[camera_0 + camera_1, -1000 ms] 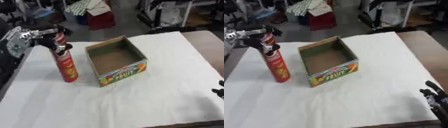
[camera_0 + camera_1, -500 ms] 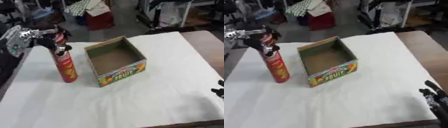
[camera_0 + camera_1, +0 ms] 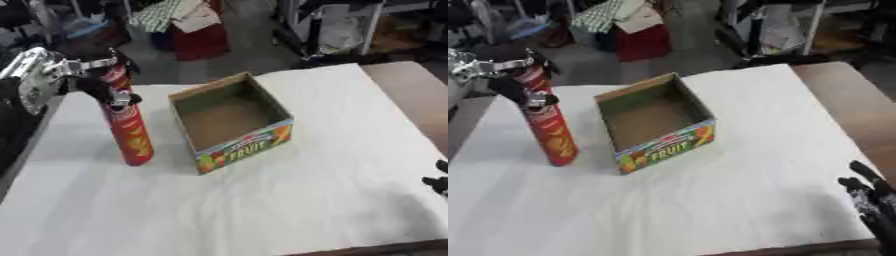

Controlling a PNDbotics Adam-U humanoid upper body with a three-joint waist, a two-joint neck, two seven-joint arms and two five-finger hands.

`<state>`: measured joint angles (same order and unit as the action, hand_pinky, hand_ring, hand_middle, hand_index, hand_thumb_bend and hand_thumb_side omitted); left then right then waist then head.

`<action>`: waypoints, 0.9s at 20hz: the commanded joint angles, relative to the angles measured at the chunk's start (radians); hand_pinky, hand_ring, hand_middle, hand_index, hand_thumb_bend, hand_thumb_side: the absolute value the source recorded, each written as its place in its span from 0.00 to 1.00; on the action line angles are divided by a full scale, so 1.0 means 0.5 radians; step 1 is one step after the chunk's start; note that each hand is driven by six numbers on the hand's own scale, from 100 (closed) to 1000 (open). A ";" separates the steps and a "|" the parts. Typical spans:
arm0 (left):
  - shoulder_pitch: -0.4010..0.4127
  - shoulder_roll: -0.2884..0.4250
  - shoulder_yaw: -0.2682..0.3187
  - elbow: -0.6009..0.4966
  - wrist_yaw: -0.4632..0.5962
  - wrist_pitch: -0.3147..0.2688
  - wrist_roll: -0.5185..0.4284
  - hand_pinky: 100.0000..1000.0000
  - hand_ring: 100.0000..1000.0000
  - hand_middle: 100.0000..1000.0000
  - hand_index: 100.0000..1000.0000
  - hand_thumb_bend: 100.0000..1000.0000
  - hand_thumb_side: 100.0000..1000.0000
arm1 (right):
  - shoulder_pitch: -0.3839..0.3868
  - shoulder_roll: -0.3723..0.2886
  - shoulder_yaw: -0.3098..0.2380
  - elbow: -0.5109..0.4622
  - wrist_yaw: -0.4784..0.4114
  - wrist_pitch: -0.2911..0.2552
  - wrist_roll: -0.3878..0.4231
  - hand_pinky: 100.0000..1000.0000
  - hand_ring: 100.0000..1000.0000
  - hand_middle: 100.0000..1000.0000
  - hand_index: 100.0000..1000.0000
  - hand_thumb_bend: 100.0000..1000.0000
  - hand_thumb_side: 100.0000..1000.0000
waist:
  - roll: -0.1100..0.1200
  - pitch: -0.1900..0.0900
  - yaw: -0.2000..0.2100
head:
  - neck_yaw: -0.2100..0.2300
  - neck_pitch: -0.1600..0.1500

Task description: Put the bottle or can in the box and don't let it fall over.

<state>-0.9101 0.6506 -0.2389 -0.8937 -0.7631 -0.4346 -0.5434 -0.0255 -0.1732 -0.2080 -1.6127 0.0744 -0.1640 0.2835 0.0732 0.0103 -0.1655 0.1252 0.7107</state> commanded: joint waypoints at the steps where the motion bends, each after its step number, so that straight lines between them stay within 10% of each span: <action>1: 0.005 0.004 -0.018 0.055 -0.005 -0.015 -0.061 0.34 0.45 0.54 0.78 0.14 0.52 | -0.021 -0.042 0.005 -0.015 -0.006 0.000 0.002 0.96 0.84 1.00 0.91 0.00 0.61 | -0.012 -0.012 0.001 | 0.005 -0.014; 5: -0.001 -0.003 -0.011 0.064 0.026 -0.006 -0.079 0.22 0.36 0.45 0.72 0.00 0.49 | -0.021 -0.042 0.006 -0.014 -0.004 0.000 0.002 0.96 0.84 1.00 0.91 0.00 0.61 | -0.012 -0.012 0.001 | 0.007 -0.012; 18: -0.050 0.111 0.064 -0.085 0.223 0.093 -0.038 0.19 0.30 0.41 0.68 0.00 0.53 | -0.019 -0.043 0.001 -0.011 0.001 0.002 -0.004 0.96 0.84 1.00 0.91 0.00 0.61 | -0.012 -0.015 0.008 | -0.001 -0.013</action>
<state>-0.9151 0.6605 -0.2227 -0.9133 -0.6631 -0.3969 -0.5662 -0.0255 -0.1732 -0.2080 -1.6074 0.0744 -0.1635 0.2832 0.0716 0.0103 -0.1637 0.1262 0.7107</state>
